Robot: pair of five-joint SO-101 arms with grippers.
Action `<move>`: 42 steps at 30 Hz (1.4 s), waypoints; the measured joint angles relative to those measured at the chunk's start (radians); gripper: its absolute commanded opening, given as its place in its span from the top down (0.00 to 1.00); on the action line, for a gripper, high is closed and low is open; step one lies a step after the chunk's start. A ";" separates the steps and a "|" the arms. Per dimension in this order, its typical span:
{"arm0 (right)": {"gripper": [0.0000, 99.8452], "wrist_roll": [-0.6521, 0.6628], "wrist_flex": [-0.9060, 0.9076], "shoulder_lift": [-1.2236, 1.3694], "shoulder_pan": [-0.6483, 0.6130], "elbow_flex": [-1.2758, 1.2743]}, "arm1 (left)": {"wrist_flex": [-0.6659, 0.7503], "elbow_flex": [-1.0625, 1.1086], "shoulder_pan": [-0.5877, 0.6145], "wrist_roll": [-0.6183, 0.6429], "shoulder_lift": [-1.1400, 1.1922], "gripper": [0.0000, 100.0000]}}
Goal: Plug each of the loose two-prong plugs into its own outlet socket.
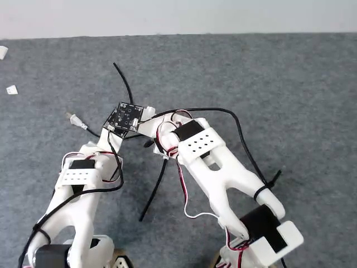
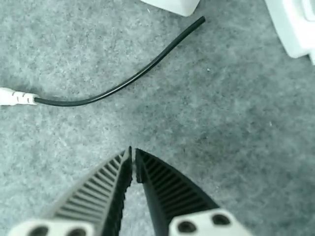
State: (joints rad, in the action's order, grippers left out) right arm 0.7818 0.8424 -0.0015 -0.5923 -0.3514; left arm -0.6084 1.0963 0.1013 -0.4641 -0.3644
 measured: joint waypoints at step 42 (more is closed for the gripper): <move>0.99 -0.551 -0.181 -0.040 0.064 -0.126 | 0.000 0.000 0.000 0.000 0.000 0.99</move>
State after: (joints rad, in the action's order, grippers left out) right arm 0.2309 0.6613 -0.0414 -0.5278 -0.4772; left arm -0.6084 1.0963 0.1013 -0.4641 -0.3644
